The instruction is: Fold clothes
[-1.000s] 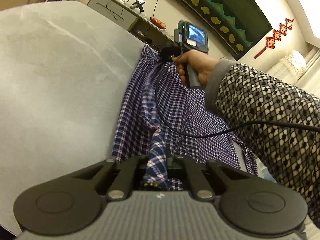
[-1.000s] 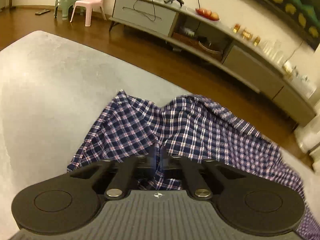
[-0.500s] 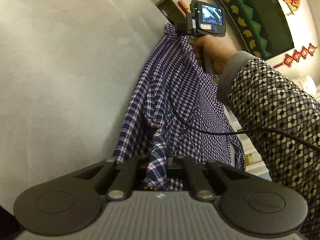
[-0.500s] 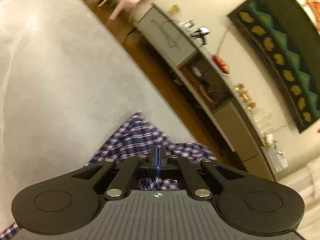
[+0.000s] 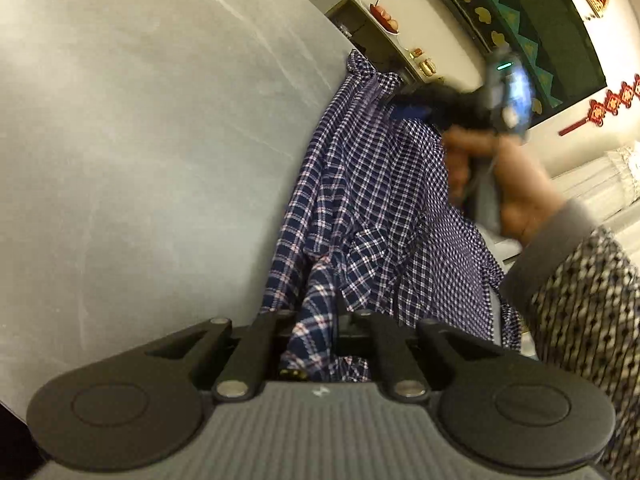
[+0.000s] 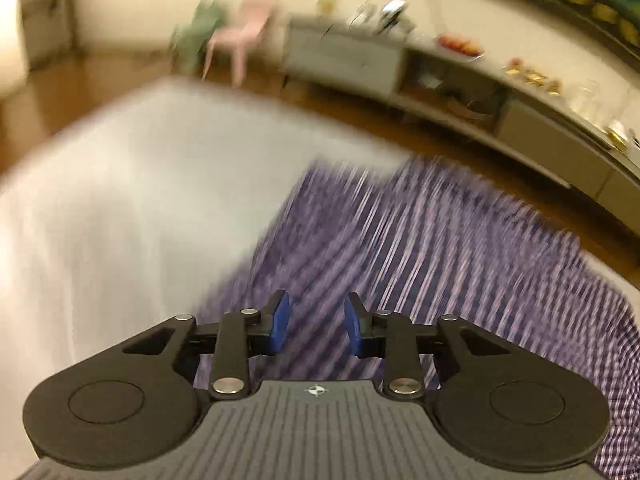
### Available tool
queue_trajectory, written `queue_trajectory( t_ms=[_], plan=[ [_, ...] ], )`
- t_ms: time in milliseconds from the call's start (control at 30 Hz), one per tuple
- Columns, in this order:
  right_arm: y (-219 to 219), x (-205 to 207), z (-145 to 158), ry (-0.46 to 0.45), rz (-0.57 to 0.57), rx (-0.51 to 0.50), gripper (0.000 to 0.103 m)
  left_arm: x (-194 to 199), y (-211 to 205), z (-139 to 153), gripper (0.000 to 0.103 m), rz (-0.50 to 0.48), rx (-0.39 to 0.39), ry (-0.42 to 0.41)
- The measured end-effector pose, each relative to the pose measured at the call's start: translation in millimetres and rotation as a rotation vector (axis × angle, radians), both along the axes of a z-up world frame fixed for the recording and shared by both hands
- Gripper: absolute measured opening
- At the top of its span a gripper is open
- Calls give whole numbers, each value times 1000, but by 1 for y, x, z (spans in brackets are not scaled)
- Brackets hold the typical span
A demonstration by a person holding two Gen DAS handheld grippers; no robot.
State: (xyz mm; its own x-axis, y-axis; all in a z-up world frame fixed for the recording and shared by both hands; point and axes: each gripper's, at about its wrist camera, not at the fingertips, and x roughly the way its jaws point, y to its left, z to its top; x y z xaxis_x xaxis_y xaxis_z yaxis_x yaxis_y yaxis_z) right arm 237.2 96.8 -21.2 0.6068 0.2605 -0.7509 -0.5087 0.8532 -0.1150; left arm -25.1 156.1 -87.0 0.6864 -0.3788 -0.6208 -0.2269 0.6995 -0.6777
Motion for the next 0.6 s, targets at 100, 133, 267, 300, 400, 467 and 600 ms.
queue_trajectory(
  t_ms=[100, 133, 267, 300, 400, 467, 600],
  plan=[
    [2, -7, -12, -67, 30, -33, 31, -4, -9, 14, 12, -53, 47, -50],
    [-3, -3, -7, -50, -23, -26, 31, -7, -13, 21, 15, -77, 66, -75],
    [-23, -34, 25, -52, -66, 82, 33, -17, -26, 42, 22, -173, 103, -160],
    [-27, -47, 32, -53, -44, 109, 33, -18, -27, 42, 22, -174, 106, -154],
    [-36, -98, 23, 14, 70, 151, 34, -16, -24, 32, 22, -134, 122, -96],
    [-39, -121, 2, 49, 110, 110, 34, -15, -18, 26, 27, -88, 125, -54],
    [-49, -140, -24, -7, 87, 24, 39, -25, -18, 26, 32, -86, 115, -32]
  ],
)
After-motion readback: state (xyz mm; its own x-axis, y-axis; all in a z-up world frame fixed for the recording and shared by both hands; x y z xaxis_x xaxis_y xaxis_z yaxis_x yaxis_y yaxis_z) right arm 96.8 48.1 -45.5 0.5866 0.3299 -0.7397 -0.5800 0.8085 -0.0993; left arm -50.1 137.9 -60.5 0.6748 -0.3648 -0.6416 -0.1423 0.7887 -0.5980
